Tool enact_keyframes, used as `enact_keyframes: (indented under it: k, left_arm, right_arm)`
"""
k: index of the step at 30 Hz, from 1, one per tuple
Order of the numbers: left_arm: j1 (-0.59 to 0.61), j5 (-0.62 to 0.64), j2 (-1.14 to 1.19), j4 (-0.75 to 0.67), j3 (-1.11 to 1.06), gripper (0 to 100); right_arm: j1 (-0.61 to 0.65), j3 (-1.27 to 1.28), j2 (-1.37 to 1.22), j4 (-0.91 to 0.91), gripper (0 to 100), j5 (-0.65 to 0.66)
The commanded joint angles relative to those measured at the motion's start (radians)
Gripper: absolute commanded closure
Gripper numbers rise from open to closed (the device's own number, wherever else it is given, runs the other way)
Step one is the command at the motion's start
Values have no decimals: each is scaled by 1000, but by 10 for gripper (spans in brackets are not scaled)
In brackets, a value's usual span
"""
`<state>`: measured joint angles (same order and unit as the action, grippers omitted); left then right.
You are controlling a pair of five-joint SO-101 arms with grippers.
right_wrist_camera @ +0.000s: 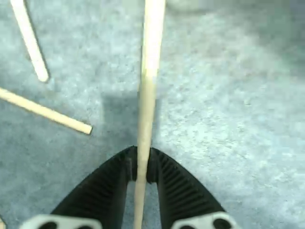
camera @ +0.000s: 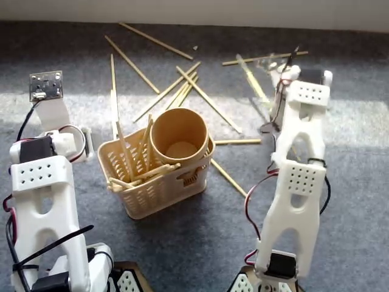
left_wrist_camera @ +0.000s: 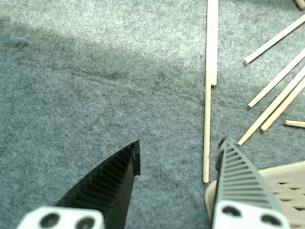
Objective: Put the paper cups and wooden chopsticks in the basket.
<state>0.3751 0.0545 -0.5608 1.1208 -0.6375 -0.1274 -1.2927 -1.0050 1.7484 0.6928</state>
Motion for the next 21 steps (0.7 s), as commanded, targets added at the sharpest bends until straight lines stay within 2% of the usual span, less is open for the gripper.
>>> enact_keyframes:
  k: [1,9,13,18,21]
  left_arm:
    - [-10,11,-7,0,4,726]
    - [-5,11,-4,-2,4,726]
    - [41,11,-5,-5,10,726]
    - [156,112,-5,-60,12,726]
    - [194,114,-5,-83,12,726]
  right_arm:
    - [-16,-203,229,16,993,-242]
    - [73,-203,599,16,993,-583]
    - [199,-203,733,16,993,-713]
    - [400,-203,839,16,993,-844]
    - [519,-203,881,16,993,-893]
